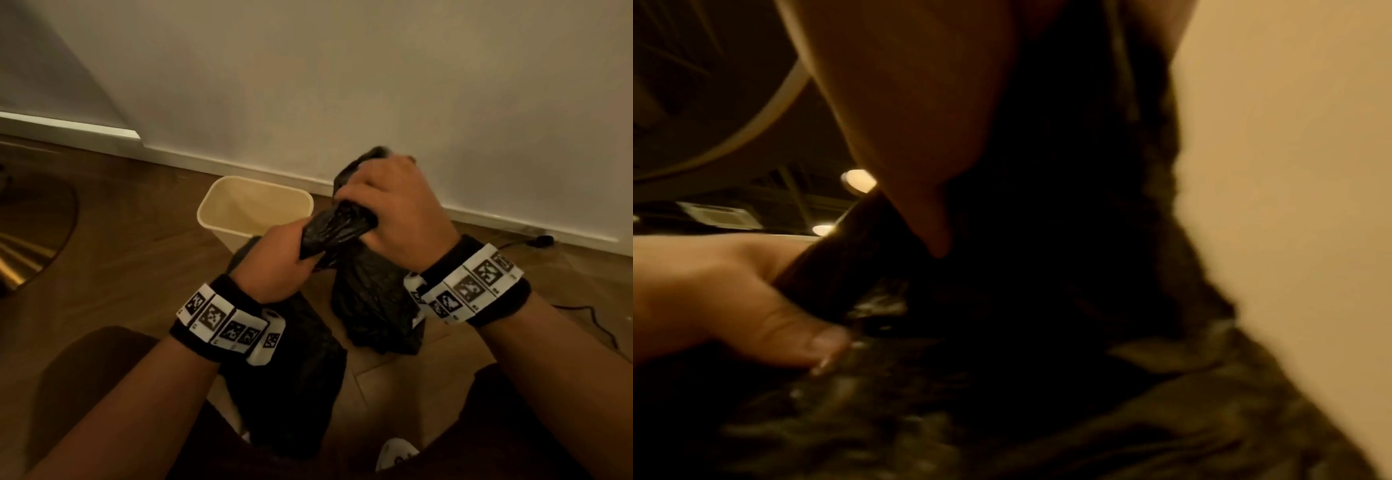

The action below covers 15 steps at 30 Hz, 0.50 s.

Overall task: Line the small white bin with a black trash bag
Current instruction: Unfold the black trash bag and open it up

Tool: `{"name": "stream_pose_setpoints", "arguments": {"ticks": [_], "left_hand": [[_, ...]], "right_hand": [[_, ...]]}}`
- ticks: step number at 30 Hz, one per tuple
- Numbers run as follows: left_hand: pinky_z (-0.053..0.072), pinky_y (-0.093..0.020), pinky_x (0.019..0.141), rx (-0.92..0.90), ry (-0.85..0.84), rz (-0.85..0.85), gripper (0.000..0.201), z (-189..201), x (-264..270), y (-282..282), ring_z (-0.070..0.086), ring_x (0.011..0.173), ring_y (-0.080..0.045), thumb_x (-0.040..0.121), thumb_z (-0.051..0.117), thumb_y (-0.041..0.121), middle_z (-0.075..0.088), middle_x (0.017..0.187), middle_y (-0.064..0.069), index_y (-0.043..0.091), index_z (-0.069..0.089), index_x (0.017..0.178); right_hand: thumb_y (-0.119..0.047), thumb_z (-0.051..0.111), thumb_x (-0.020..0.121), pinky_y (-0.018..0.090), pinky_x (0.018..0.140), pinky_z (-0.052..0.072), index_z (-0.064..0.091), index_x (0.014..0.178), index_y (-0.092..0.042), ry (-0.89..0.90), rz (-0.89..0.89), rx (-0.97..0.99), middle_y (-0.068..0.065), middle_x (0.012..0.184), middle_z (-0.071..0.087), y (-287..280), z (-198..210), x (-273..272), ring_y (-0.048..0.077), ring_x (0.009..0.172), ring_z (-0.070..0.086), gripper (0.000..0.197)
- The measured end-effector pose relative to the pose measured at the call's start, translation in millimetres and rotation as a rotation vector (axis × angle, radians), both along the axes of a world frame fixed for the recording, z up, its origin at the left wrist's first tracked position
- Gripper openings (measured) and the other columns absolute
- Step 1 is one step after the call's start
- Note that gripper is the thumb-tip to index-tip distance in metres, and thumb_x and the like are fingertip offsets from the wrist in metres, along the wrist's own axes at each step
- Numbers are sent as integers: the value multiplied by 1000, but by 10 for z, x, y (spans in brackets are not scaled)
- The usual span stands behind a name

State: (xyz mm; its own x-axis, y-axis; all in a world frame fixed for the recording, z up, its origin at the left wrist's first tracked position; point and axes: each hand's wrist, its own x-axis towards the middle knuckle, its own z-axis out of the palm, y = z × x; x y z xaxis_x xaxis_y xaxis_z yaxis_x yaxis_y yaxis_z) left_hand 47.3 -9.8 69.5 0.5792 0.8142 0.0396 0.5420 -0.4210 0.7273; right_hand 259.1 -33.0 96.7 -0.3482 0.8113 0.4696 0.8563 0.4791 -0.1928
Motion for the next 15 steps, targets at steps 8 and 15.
{"name": "stream_pose_setpoints", "arguments": {"ticks": [8, 15], "left_hand": [[44, -48, 107, -342, -510, 286, 41, -23, -265, 295, 59, 123, -18, 92, 62, 12, 65, 130, -4, 10, 57, 133], [48, -32, 100, -574, -544, -85, 53, 48, -105, 62, 59, 124, -20, 93, 56, 46, 64, 131, -3, 12, 55, 134]], "right_hand": [[-39, 64, 91, 12, 78, 52, 68, 112, -19, 713, -494, -267, -3, 105, 70, 198, 9, 631, 7, 90, 67, 29], [-51, 68, 85, 22, 93, 53, 49, 132, -38, 1034, 8, -870, -17, 126, 62, -5, -157, -65, 1, 116, 62, 52]]}}
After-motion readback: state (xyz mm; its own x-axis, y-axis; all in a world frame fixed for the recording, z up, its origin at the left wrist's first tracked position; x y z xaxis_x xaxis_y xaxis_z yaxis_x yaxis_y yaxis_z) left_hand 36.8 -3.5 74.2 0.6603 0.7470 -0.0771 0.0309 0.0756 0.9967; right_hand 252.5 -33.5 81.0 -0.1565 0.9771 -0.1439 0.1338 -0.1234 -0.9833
